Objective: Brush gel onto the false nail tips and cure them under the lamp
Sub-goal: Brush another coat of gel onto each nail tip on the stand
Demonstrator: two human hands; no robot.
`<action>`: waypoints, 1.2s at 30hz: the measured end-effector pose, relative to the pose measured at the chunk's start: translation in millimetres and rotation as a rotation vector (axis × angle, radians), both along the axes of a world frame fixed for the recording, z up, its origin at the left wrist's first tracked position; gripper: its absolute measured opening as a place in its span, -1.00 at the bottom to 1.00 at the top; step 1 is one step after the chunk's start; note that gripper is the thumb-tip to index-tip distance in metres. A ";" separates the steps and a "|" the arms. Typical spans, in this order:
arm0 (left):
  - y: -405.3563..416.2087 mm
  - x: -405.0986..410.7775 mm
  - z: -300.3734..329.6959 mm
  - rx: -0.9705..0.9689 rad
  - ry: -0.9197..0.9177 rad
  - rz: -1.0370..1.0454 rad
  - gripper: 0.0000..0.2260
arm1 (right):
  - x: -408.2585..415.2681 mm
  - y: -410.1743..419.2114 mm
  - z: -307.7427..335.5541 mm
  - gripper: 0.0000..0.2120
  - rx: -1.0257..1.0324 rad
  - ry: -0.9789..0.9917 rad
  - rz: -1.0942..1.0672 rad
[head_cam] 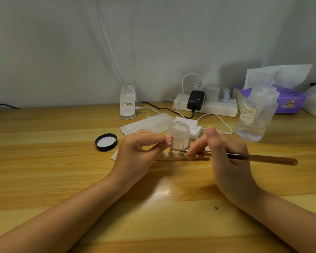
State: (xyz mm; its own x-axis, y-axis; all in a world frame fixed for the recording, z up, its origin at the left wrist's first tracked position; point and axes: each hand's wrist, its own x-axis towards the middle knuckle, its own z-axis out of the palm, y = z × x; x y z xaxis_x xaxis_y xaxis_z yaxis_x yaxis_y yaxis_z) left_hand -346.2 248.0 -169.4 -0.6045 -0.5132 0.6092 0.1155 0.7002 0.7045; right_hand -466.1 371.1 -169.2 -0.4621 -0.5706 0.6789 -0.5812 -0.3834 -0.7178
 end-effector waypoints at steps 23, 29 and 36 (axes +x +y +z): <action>1.9 -0.7 1.8 0.021 0.006 -0.001 -0.77 | 2.1 0.2 1.8 -0.57 -0.010 0.001 -0.007; 1.4 -0.9 1.8 0.022 0.001 -0.003 -0.76 | 2.5 -1.0 -0.5 -0.56 0.040 -0.025 0.007; 1.6 -0.9 1.2 0.025 0.008 -0.004 -0.79 | 3.0 -1.9 2.0 -0.59 0.005 -0.009 0.013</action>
